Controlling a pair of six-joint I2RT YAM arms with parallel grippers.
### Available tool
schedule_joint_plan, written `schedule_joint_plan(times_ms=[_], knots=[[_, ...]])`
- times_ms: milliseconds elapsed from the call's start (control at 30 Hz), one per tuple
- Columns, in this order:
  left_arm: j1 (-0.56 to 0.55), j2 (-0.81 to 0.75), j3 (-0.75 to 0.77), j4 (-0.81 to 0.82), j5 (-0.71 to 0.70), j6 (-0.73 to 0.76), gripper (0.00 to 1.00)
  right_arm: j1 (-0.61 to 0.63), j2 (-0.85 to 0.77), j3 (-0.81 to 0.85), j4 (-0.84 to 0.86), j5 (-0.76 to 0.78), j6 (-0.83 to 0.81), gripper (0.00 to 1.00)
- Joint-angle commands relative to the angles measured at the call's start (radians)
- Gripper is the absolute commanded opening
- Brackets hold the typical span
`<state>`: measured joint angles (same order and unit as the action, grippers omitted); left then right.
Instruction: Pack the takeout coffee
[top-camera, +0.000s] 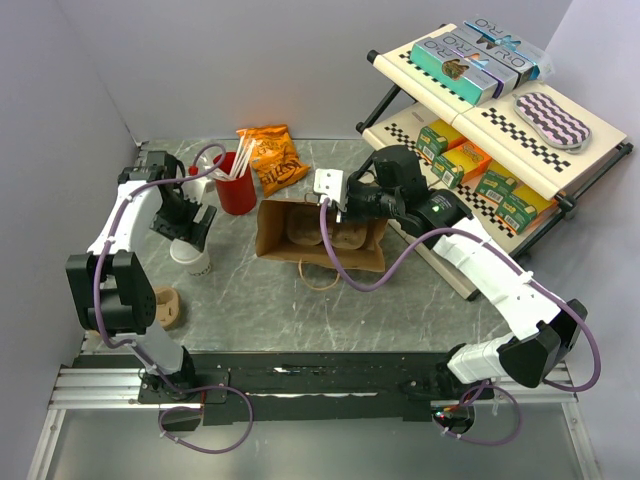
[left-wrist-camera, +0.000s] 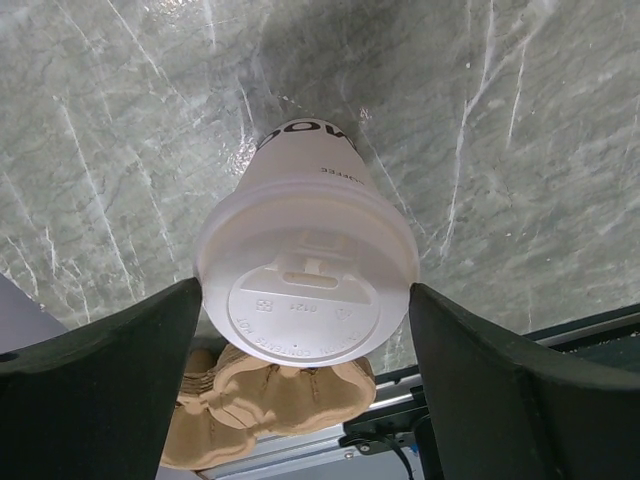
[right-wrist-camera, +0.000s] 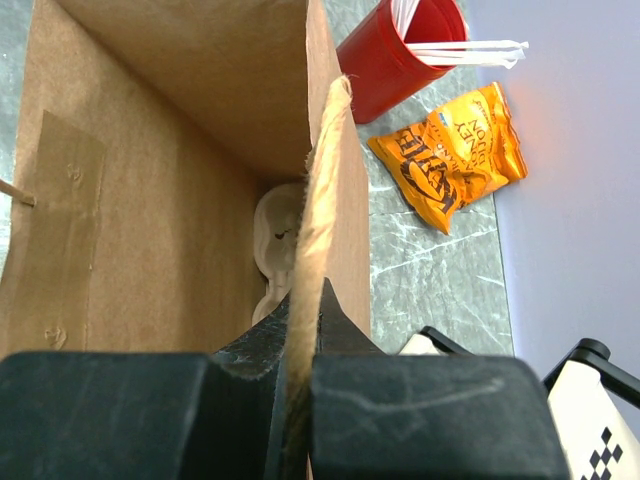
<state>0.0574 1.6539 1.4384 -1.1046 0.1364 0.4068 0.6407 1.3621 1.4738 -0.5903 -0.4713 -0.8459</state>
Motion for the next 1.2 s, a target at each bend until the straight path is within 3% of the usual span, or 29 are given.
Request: schedule_joint_plan(times_ms=[0,267,567,700,933,1167], knots=[[-0.001,0.009,0.039,-0.008,0.032,0.024,0.88,-0.007,-0.001,0.036,0.029,0.0,-0.002,0.0],[-0.004,-0.006,0.024,-0.017,0.032,0.041,0.75,-0.007,0.006,0.039,0.032,0.0,-0.005,0.0],[-0.004,-0.043,0.017,-0.049,0.046,0.044,0.47,-0.007,0.012,0.046,0.032,-0.001,-0.001,0.0],[-0.004,-0.063,0.031,-0.061,0.061,0.049,0.01,-0.007,0.017,0.051,0.03,-0.003,0.001,0.0],[-0.004,-0.159,0.071,-0.104,0.138,0.093,0.01,-0.007,0.014,0.056,0.029,-0.001,0.014,0.0],[-0.004,-0.393,0.158,-0.084,0.454,0.203,0.01,-0.006,-0.001,0.051,-0.005,-0.012,0.03,0.0]])
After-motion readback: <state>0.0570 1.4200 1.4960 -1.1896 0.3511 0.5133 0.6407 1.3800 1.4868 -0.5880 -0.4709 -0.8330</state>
